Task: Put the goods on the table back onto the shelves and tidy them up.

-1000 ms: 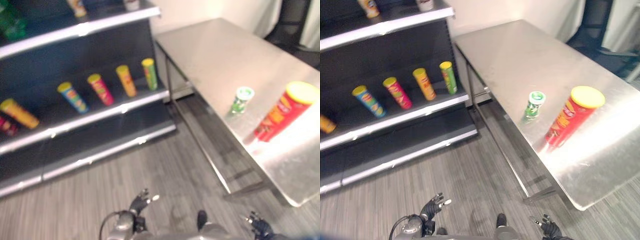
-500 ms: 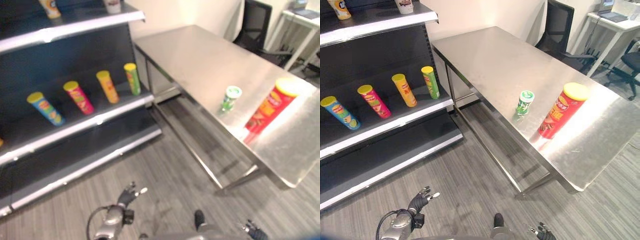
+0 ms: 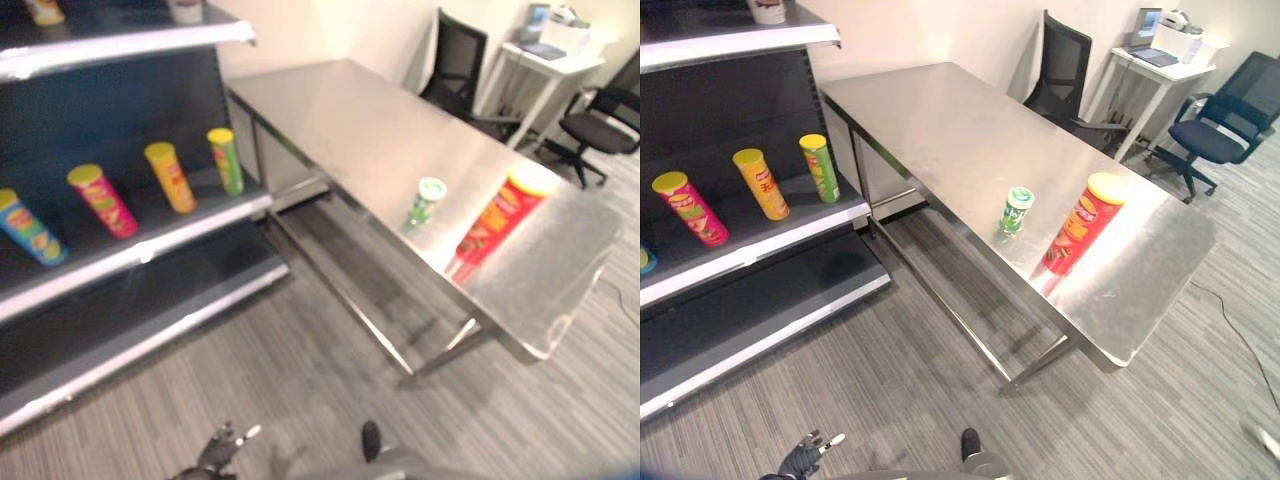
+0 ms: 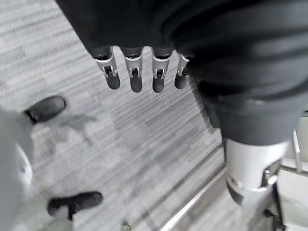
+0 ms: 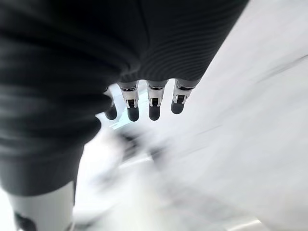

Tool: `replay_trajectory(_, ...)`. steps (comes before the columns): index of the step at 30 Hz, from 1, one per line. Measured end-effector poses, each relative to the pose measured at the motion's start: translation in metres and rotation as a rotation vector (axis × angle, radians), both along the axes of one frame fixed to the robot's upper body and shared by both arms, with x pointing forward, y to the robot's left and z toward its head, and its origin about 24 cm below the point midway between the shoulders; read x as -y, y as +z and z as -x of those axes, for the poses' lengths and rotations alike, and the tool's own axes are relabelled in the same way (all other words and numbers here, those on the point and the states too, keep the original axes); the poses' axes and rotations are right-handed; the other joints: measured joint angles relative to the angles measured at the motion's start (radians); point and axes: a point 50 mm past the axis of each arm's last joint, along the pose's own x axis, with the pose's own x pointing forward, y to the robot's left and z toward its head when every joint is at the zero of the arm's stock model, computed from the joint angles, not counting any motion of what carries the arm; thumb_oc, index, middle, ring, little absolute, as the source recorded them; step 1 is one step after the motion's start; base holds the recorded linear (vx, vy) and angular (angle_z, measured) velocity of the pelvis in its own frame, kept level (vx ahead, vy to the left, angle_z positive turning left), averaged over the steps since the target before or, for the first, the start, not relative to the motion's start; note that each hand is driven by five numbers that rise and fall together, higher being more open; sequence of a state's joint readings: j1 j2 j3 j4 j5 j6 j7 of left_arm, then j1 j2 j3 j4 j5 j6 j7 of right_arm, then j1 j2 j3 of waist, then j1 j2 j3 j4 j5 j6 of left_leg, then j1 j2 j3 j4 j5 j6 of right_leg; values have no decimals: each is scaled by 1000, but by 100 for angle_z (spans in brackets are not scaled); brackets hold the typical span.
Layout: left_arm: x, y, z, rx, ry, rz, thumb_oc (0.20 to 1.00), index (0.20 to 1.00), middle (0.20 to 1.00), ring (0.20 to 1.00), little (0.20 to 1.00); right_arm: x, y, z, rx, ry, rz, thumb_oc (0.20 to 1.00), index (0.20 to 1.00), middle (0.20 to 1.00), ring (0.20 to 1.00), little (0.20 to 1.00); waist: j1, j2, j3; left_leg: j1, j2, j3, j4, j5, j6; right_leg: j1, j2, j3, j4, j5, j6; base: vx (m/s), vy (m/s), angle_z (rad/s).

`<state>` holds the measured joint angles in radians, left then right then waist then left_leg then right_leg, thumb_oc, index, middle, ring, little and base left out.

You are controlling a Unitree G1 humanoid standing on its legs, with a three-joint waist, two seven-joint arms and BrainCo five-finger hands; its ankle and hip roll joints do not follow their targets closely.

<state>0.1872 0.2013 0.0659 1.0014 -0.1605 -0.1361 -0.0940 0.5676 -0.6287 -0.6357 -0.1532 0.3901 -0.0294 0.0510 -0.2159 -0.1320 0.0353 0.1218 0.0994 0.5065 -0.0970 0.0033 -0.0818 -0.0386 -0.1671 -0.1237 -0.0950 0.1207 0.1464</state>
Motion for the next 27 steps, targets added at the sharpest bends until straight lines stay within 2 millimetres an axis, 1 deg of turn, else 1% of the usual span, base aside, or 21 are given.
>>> replay_trajectory(1,1,1,-6,11,-34,-5,1000,1000,1000,1000,1000,9,26,-27,64,-3,93,1000,1000,1000,1000,1000,39,0,-20,-4,4,-6,6,2,0,11,-2,-13,3,1,-4,11,-37,24)
replay_trajectory(2,2,2,-9,14,-62,-6,1000,1000,1000,1000,1000,13,40,-37,99,-10,142,1000,1000,1000,1000,1000,44,0,-30,-3,4,-12,6,4,0,17,-1,-25,3,1,-3,8,-36,34)
replay_trajectory(3,3,2,-11,17,-66,-2,1000,1000,1000,1000,1000,16,55,-46,129,-10,191,1000,1000,1000,1000,1000,59,10,-35,-4,4,-22,6,4,0,19,-2,-34,2,-1,-1,2,-27,39)
replay_trajectory(4,1,3,-15,28,-69,-4,1000,1000,1000,1000,1000,19,67,-50,165,-19,223,1000,1000,1000,1000,1000,77,16,-40,-15,3,-36,5,5,-1,18,-3,-49,4,-1,0,7,-40,35)
replay_trajectory(5,-2,5,-17,31,-73,-13,1000,1000,1000,1000,1000,18,73,-55,192,-16,226,1000,1000,1000,1000,1000,89,18,-39,-21,4,-43,6,8,0,17,-3,-56,4,-2,0,4,-49,24)
replay_trajectory(6,-4,5,-17,28,-76,-17,1000,1000,1000,1000,1000,21,77,-58,184,-18,236,1000,1000,1000,1000,1000,98,21,-38,-22,5,-44,6,12,0,21,-2,-57,4,-1,0,2,-45,11)
replay_trajectory(9,-7,8,-20,44,-80,-25,1000,1000,1000,1000,1000,36,90,-60,139,-54,300,1000,1000,1000,1000,1000,104,28,-36,-20,5,-58,6,13,0,29,-3,-67,4,-2,1,5,-31,8)
replay_trajectory(11,-7,10,-24,67,-85,-29,1000,1000,1000,1000,1000,44,90,-56,116,-88,313,1000,1000,1000,1000,1000,103,24,-34,-20,7,-60,5,13,-1,32,-3,-77,4,-5,4,12,-64,8)
replay_trajectory(12,-7,9,-20,61,-81,-25,1000,1000,1000,1000,1000,43,90,-56,115,-84,311,1000,1000,1000,1000,1000,111,27,-33,-23,9,-65,5,13,-1,36,-4,-80,3,-7,4,10,-75,3)
replay_trajectory(13,-5,11,-22,75,-86,-23,1000,1000,1000,1000,1000,41,90,-56,116,-75,308,1000,1000,1000,1000,1000,101,21,-30,-21,8,-66,3,13,-1,34,-5,-80,-1,-7,4,5,-30,3)
replay_trajectory(14,-4,10,-21,74,-87,-18,1000,1000,1000,1000,1000,39,89,-58,113,-63,308,1000,1000,1000,1000,1000,99,26,-32,-20,7,-67,5,13,-1,35,-4,-82,-1,-7,4,0,0,0)
replay_trajectory(15,-4,9,-17,63,-86,-14,1000,1000,1000,1000,1000,36,88,-61,96,-38,307,1000,1000,1000,1000,1000,99,21,-29,-21,8,-69,3,13,-1,35,-6,-82,-1,-7,4,9,-38,2)
replay_trajectory(17,-2,8,-12,48,-99,-11,1000,1000,1000,1000,1000,30,85,-71,20,44,323,1000,1000,1000,1000,1000,101,26,-27,-22,7,-71,5,13,-1,39,-9,-84,-1,-7,4,5,-44,4)
replay_trajectory(18,2,7,-12,42,-121,-7,1000,1000,1000,1000,1000,26,76,-88,-35,118,285,1000,1000,1000,1000,1000,100,25,-25,-20,7,-77,0,12,-1,45,-11,-91,-1,-12,9,2,-34,18)
replay_trajectory(20,9,5,-13,38,-155,8,1000,1000,1000,1000,1000,19,73,-98,-101,204,285,1000,1000,1000,1000,1000,108,33,-21,-24,4,-89,0,14,-1,49,-15,-109,-1,-19,19,6,-30,25)
replay_trajectory(21,13,5,-15,45,-155,18,1000,1000,1000,1000,1000,15,74,-102,-94,239,270,1000,1000,1000,1000,1000,119,38,-18,-26,4,-89,2,14,-1,47,-14,-109,-1,-19,19,11,-24,13)
replay_trajectory(23,18,3,-9,32,-145,32,1000,1000,1000,1000,1000,2,78,-115,-91,330,264,1000,1000,1000,1000,1000,129,46,-14,-33,3,-99,5,17,1,46,-14,-118,-1,-15,14,20,-34,10)
replay_trajectory(26,18,2,-3,19,-140,32,1000,1000,1000,1000,1000,-6,81,-122,-85,393,263,1000,1000,1000,1000,1000,133,45,-12,-36,3,-112,6,20,4,51,-14,-131,-1,-14,12,12,-19,11)
replay_trajectory(27,18,2,-3,20,-140,32,1000,1000,1000,1000,1000,-7,84,-123,-85,407,274,1000,1000,1000,1000,1000,137,46,-11,-36,2,-113,6,20,4,50,-15,-132,-1,-15,13,15,-15,7)
